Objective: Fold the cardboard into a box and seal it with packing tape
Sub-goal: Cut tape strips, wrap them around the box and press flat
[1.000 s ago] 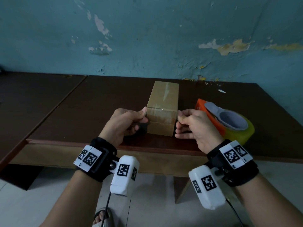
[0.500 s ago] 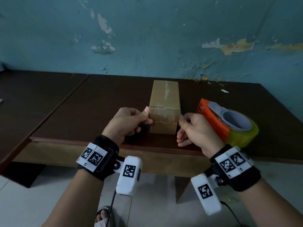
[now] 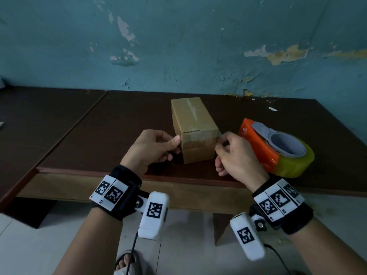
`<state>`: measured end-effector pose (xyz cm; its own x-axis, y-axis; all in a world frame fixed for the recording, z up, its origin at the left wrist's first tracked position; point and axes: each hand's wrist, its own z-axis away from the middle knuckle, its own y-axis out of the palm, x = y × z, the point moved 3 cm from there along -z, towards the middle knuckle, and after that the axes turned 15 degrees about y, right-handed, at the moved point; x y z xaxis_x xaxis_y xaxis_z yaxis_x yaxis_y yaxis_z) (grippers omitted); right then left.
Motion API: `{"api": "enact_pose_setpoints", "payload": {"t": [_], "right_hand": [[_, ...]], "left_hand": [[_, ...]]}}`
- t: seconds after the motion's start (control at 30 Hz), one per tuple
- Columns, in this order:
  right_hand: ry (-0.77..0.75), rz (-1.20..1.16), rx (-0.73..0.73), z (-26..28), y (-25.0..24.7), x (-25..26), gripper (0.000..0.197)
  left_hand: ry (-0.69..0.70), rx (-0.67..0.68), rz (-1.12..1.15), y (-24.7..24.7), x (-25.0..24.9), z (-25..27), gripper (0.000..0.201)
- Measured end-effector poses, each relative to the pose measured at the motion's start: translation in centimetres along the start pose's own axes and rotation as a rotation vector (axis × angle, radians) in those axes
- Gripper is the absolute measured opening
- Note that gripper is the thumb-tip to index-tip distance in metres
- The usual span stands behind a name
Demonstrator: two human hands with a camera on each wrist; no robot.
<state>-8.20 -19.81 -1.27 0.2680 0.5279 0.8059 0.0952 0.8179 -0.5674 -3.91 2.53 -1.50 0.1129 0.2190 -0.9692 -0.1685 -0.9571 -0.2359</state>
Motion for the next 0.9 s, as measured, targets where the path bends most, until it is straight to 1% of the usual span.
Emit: {"api": "enact_pose_setpoints", "payload": {"t": [0.03, 0.1, 0.2, 0.23, 0.27, 0.3, 0.37, 0.43, 0.5, 0.57, 0.63, 0.73, 0.83, 0.9], "right_hand": [[-0.001, -0.005, -0.005, 0.0, -0.1, 0.0, 0.008], [0.001, -0.024, -0.033, -0.2, -0.6, -0.1, 0.009], [-0.055, -0.01, -0.139, -0.8, -1.6, -0.5, 0.025], [-0.089, 0.014, -0.17, -1.0, -1.8, -0.6, 0.031], [-0.122, 0.029, -0.191, -1.1, -2.0, -0.6, 0.035], [-0.157, 0.026, -0.204, -1.0, -2.0, -0.4, 0.038], [-0.224, 0.007, -0.206, -0.5, -2.1, 0.1, 0.042], [-0.283, 0.022, -0.169, 0.1, -1.8, 0.6, 0.049], [-0.322, 0.079, -0.145, 0.4, -1.5, 0.7, 0.046], [-0.321, 0.167, -0.145, 0.5, -1.2, 0.8, 0.04], [-0.307, 0.284, -0.169, 0.9, -1.0, 0.9, 0.039], [-0.303, 0.443, -0.181, 1.9, -0.7, 1.2, 0.039], [-0.324, 0.552, -0.209, 2.1, -0.8, 1.3, 0.047], [-0.319, 0.584, -0.204, 2.3, -0.9, 1.3, 0.053]], "left_hand": [[0.014, -0.038, -0.009, -0.2, -0.2, 0.1, 0.02], [0.076, -0.172, -0.047, -0.8, -0.7, 0.3, 0.019], [0.26, -0.401, -0.04, -1.3, -1.8, 0.6, 0.017], [0.333, -0.448, -0.033, -1.2, -2.2, 0.6, 0.015], [0.405, -0.461, -0.03, -1.0, -2.7, 0.6, 0.014], [0.47, -0.432, -0.025, -0.7, -3.2, 0.7, 0.015], [0.546, -0.275, -0.012, 0.3, -3.5, 0.5, 0.026], [0.554, -0.085, -0.051, 1.3, -3.0, 0.1, 0.039], [0.543, 0.048, -0.095, 2.0, -2.2, -0.2, 0.049], [0.532, 0.083, -0.096, 2.2, -1.8, -0.3, 0.053], [0.527, 0.106, -0.069, 2.2, -1.8, -0.3, 0.052], [0.517, 0.106, -0.059, 2.2, -1.8, -0.3, 0.052], [0.533, 0.101, -0.052, 2.3, -1.9, -0.2, 0.054], [0.535, 0.09, -0.055, 2.3, -2.0, -0.2, 0.055]]}}
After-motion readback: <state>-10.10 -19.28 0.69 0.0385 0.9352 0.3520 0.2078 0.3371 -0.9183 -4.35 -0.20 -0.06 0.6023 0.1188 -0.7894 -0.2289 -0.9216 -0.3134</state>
